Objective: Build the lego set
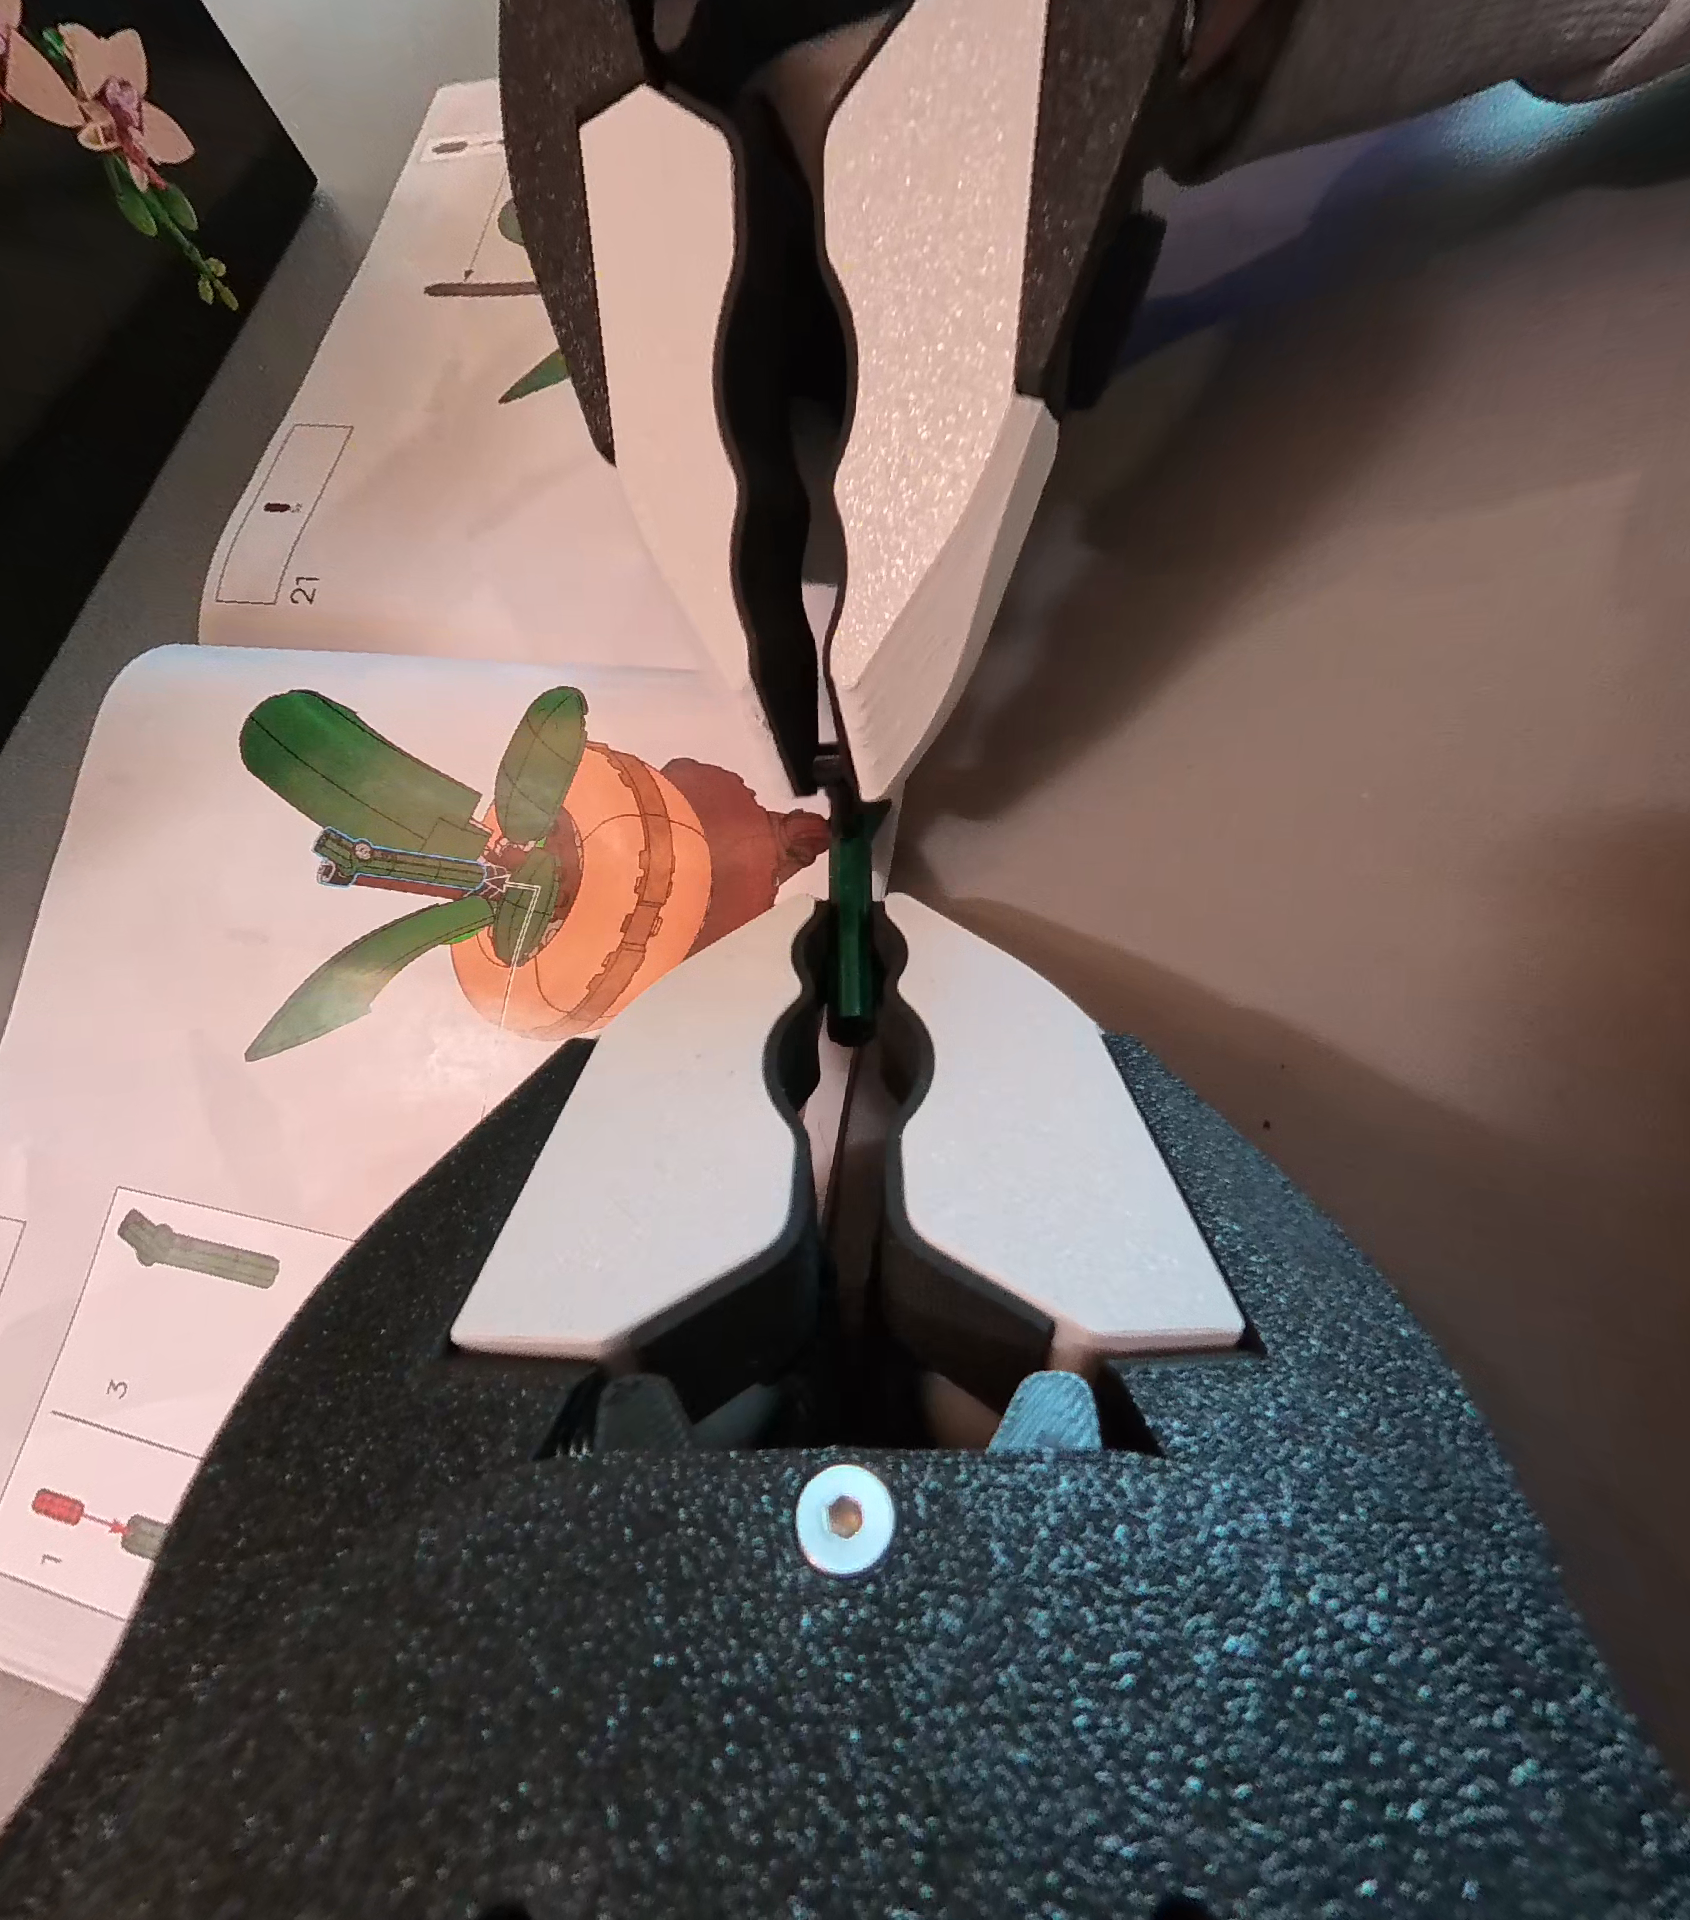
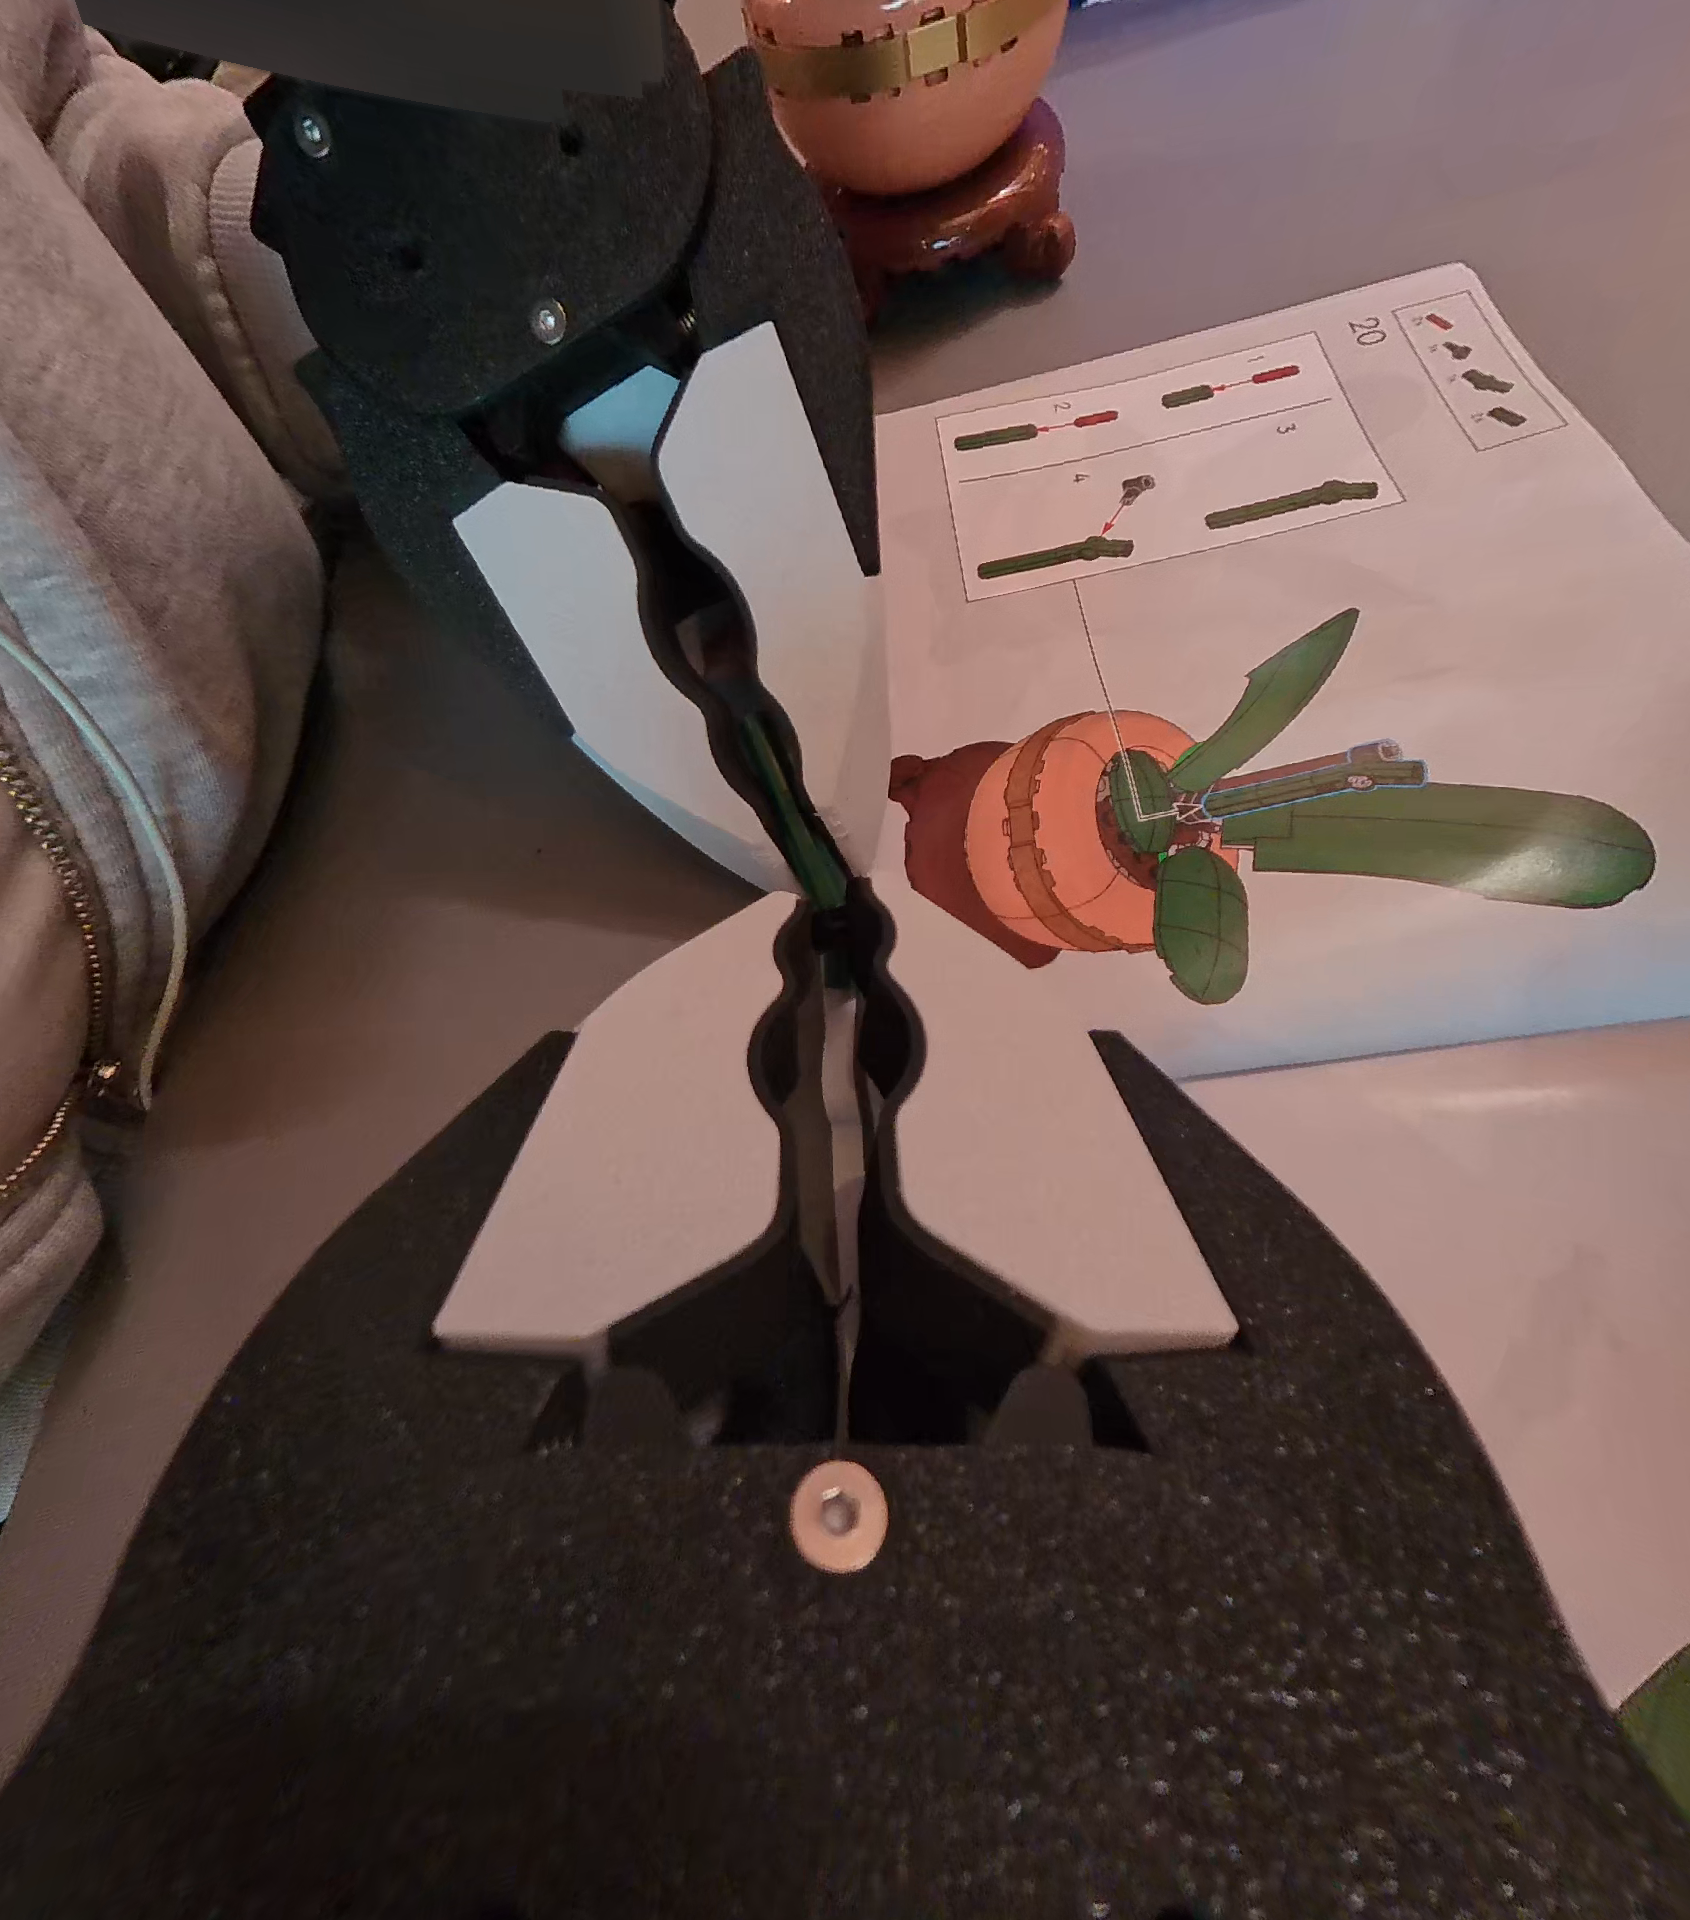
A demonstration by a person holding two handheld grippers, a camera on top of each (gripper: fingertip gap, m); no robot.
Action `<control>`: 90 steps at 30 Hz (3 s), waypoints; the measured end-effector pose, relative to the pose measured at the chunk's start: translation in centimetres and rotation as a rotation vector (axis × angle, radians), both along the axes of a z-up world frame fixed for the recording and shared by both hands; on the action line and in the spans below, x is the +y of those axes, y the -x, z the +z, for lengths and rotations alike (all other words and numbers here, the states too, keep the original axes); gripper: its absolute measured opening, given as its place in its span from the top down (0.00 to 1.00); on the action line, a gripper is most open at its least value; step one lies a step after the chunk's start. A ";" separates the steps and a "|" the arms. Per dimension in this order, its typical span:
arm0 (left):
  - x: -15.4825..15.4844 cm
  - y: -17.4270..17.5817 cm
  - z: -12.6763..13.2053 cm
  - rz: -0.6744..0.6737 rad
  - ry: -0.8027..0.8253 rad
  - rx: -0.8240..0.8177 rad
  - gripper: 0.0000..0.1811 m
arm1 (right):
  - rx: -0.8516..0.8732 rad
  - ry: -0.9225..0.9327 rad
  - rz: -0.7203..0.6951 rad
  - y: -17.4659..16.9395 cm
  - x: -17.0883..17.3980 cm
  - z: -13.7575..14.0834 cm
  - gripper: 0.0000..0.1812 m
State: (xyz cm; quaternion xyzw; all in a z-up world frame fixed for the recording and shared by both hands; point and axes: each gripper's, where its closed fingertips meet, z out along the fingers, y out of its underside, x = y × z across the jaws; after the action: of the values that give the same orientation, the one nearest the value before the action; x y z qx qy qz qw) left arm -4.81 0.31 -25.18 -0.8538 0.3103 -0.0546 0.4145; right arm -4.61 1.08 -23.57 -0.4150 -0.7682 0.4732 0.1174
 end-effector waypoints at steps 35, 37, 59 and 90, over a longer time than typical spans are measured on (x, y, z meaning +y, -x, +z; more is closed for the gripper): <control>0.3 0.1 -0.1 -0.016 -0.018 0.023 0.97 | -0.139 -0.057 0.110 -0.2 -0.8 -0.3 1.00; 0.3 0.1 -0.1 -0.016 -0.019 0.023 0.97 | -0.178 -0.078 0.062 -0.6 0.5 -1.3 1.00; 0.5 0.1 -0.1 -0.015 -0.033 0.041 0.97 | -0.163 -0.357 -0.272 -1.5 9.3 -1.7 0.91; 0.8 0.8 0.3 -0.005 -0.141 0.328 0.97 | -0.547 -0.661 0.197 -0.8 1.6 -0.3 0.97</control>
State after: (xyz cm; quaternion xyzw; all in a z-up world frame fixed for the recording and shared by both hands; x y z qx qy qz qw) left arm -5.64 1.11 -24.91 -0.8192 0.3791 0.1064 0.4170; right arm -3.79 2.72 -23.91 -0.3897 -0.9171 0.0838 -0.0095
